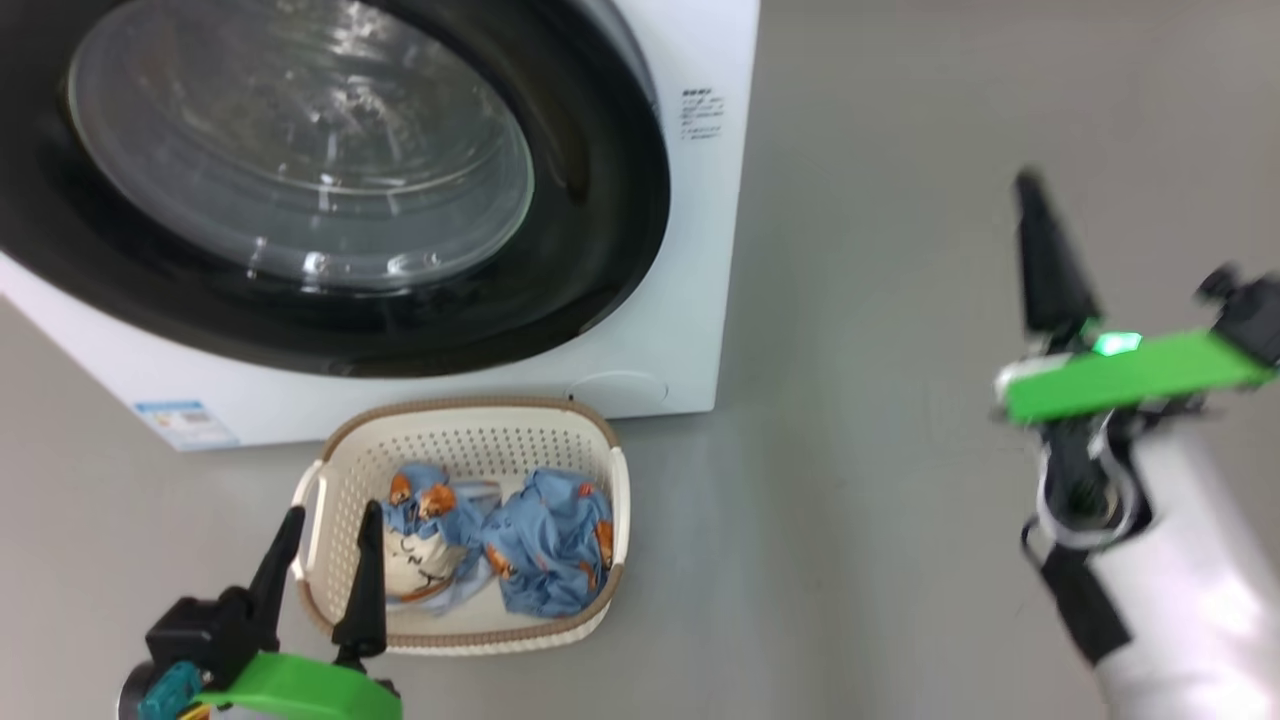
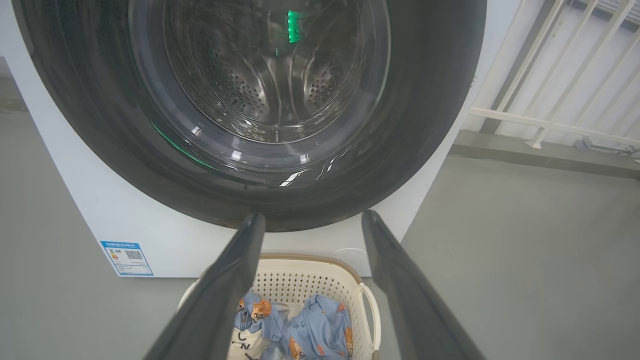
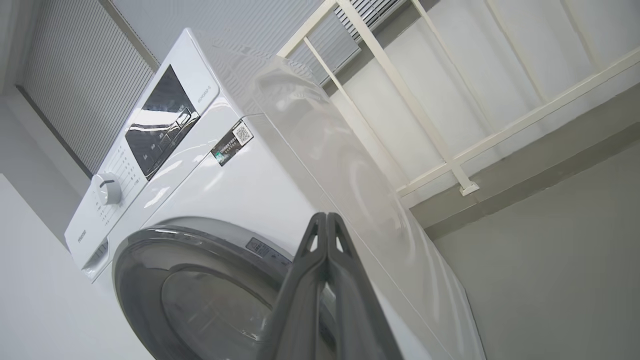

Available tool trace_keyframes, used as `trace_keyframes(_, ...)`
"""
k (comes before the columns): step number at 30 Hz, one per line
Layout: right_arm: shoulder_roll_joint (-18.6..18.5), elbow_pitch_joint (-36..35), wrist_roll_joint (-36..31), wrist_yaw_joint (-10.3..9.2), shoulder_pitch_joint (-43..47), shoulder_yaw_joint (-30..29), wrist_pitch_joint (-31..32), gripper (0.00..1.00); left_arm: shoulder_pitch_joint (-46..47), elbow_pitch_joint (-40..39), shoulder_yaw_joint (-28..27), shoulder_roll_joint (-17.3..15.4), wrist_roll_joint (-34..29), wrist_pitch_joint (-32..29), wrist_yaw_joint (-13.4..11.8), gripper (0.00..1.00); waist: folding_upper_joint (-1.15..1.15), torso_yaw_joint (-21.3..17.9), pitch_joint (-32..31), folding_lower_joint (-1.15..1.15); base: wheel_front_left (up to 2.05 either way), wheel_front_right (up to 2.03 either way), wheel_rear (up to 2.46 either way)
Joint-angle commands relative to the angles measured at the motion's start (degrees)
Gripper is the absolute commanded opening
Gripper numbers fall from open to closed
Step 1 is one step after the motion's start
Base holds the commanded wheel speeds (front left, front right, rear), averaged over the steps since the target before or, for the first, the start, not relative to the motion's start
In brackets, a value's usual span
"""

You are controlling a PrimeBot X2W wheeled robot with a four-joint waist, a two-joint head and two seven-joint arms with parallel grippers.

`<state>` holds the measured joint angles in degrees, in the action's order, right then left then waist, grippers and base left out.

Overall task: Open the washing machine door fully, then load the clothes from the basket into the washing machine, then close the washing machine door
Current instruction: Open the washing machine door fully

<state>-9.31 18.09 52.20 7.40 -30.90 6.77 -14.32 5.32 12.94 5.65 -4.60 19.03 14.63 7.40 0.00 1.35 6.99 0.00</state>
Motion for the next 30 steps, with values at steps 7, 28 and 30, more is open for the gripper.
trace_keyframes(7,-3.41,1.30,12.42,0.09,-9.84,3.97,-0.68,0.00,4.91,-1.67,-0.16,-0.72,1.12,0.37,0.09,1.00,0.00,4.35,4.82,0.00,0.00,0.00,0.00)
trace_keyframes(28,-14.39,6.24,42.65,0.09,-26.80,12.22,30.01,0.00,11.10,-1.72,5.73,0.88,3.75,0.37,0.09,1.00,0.00,12.73,14.78,0.00,0.00,0.00,0.00)
trace_keyframes(30,-14.48,7.06,43.34,0.09,-27.90,11.92,32.54,0.00,11.50,-1.90,6.12,0.98,3.93,0.37,0.09,1.00,0.00,13.20,15.62,0.00,0.00,0.00,0.00)
